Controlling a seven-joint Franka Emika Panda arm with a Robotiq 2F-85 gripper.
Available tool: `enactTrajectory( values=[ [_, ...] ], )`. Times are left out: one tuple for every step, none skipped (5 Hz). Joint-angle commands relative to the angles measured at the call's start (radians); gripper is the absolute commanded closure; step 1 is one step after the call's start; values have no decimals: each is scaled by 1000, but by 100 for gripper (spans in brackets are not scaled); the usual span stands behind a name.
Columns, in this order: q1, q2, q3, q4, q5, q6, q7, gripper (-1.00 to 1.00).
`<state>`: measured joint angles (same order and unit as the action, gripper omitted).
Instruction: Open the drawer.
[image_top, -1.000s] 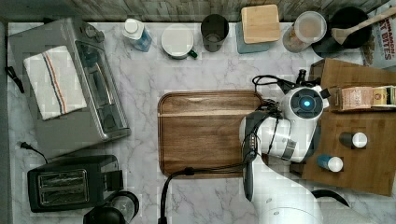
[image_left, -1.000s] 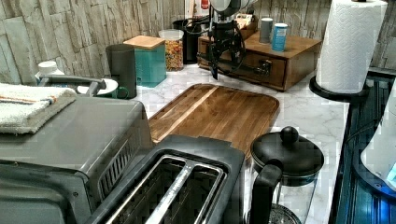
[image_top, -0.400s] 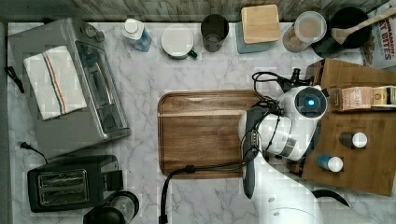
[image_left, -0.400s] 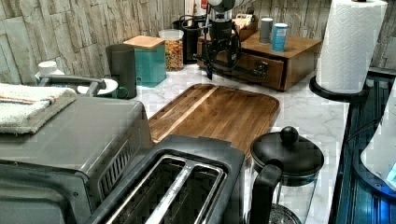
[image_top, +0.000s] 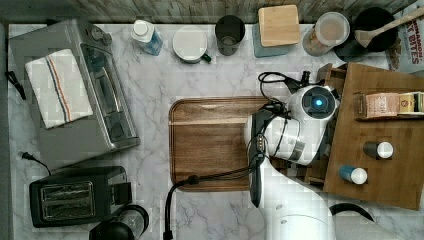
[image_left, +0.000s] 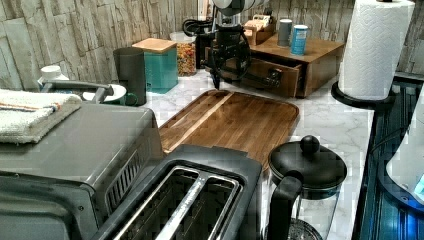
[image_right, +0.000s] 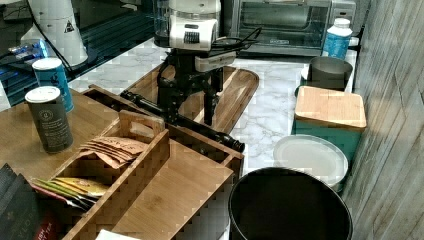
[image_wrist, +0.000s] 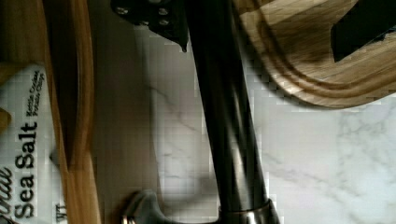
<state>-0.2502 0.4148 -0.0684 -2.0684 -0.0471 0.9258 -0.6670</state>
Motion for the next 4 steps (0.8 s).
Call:
enactTrajectory(
  values=[
    [208, 58, 156, 204, 69, -24, 224, -100],
    [226, 75, 170, 237, 50, -25, 280, -100],
    [244, 88, 177, 281, 69, -59, 284, -100],
    [257, 80, 194, 305, 71, -109, 330, -100]
  ],
)
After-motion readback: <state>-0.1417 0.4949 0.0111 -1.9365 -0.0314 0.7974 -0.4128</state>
